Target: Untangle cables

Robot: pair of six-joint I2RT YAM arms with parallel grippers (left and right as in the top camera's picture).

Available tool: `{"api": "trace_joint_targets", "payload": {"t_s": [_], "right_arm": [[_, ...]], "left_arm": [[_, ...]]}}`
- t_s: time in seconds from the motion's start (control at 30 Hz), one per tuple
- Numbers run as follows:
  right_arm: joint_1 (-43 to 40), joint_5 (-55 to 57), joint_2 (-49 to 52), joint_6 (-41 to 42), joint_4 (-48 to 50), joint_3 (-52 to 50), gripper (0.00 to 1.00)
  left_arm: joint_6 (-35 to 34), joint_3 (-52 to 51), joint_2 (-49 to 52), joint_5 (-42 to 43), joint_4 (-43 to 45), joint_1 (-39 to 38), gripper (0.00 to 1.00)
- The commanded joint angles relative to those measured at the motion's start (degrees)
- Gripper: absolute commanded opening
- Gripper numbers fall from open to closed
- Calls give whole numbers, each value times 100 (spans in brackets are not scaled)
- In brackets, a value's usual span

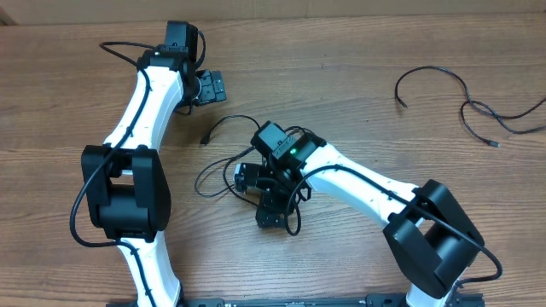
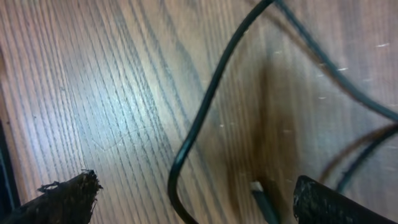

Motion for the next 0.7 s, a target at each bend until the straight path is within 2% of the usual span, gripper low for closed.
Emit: {"api": "trace_joint_targets", "payload": {"t_s": [0.0, 0.53, 0.67], "right_arm": [[26, 20, -125, 28, 153, -223, 100], [-238, 210, -122, 4, 916, -1001, 100], [-319, 210, -122, 7, 1027, -1060, 91]], "left_arm": [[9, 9, 96, -94, 2, -4, 100], [9, 9, 96, -92, 2, -4, 100], [7, 9, 94, -92, 4, -4, 99]]}}
